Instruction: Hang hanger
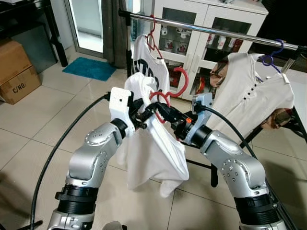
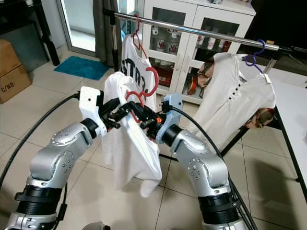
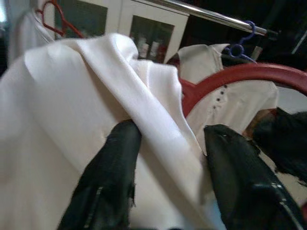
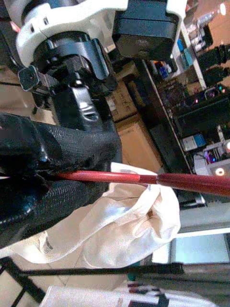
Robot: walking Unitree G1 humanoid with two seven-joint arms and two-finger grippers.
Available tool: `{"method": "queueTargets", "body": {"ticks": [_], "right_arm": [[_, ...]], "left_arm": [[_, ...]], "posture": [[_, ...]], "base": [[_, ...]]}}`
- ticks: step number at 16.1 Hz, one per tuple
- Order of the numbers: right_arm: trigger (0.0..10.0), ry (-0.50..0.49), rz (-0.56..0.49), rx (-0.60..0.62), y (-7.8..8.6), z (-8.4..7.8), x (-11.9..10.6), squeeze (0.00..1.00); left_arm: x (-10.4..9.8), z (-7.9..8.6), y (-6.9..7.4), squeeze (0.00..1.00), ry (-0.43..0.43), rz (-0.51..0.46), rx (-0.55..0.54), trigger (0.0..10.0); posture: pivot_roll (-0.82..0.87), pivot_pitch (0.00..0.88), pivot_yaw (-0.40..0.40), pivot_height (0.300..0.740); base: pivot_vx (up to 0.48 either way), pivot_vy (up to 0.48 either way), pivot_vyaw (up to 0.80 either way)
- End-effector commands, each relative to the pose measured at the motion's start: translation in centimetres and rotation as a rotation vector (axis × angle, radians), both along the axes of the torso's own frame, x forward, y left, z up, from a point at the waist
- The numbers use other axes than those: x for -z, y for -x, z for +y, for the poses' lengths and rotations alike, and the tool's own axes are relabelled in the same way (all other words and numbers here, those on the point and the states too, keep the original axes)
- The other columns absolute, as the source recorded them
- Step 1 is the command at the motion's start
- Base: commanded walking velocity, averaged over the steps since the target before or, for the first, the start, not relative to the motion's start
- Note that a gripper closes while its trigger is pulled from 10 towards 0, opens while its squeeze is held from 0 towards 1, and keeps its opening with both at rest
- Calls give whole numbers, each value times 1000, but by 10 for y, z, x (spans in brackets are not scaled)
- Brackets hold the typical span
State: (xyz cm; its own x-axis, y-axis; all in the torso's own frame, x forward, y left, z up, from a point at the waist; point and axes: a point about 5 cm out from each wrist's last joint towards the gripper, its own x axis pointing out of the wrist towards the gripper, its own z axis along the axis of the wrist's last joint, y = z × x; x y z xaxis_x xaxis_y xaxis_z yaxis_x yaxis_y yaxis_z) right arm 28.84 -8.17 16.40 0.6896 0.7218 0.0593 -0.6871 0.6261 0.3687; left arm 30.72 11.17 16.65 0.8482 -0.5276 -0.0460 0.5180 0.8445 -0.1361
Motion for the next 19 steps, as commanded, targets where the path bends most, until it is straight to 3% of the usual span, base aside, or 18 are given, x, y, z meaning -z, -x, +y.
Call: {"method": "queueTargets", "body": {"ticks": [1, 2, 5, 8, 10, 12, 13, 15, 16, 17, 19], "right_arm": [[10000, -32, -71, -18, -2, -5, -18, 0], [10000, -21, -73, -22, -2, -11, -18, 0], [10000, -1, -76, -56, -1, -16, -17, 0], [10000, 25, -85, -102, 0, -28, -16, 0], [10000, 23, -96, -145, 3, -34, -20, 0], [10000, -33, -119, -241, 9, -47, -32, 0], [10000, -61, -128, -274, 12, -49, -37, 0], [10000, -88, -140, -316, 16, -51, -42, 0], [10000, -100, -147, -350, 20, -51, -45, 0], [10000, -103, -150, -370, 22, -51, -46, 0], [10000, -117, -149, -409, 27, -49, -49, 0]], "left_arm": [[-1, 5, 4, 0, -10, -19, 4, 10000], [-9, 13, 15, 1000, 25, -72, 55, 10000], [-15, 23, 26, 1000, -5, -99, 140, 10000], [-37, 50, 29, 1000, 5, -198, 118, 10000], [-44, 73, 28, 1000, -26, -234, 71, 10000], [-40, 134, 23, 1000, -170, -184, -100, 10000], [-35, 146, 23, 1000, -183, -149, -126, 10000], [-23, 155, 24, 996, -211, -90, -120, 10000], [-15, 157, 25, 298, -182, -46, -109, 10000], [-10, 158, 24, 0, -175, -25, -93, 10000], [2, 151, 22, 0, -170, 14, 35, 10000]], "posture": [[-29, 0, -87, 710], [-26, 0, -88, 710], [-9, 0, -96, 710], [-3, 0, -93, 710], [-2, 0, -90, 710], [-2, 0, -85, 710], [-3, 0, -82, 710], [-4, 0, -80, 710], [-6, 0, -75, 710], [-7, 0, -75, 710], [-7, 0, -75, 710]], "base": [[0, 0, 0], [0, 0, 0], [0, 0, 0], [0, 0, 0], [0, 0, 0], [0, 0, 0], [0, 0, 0], [0, 0, 0], [0, 0, 0], [0, 0, 0], [0, 0, 0]]}}
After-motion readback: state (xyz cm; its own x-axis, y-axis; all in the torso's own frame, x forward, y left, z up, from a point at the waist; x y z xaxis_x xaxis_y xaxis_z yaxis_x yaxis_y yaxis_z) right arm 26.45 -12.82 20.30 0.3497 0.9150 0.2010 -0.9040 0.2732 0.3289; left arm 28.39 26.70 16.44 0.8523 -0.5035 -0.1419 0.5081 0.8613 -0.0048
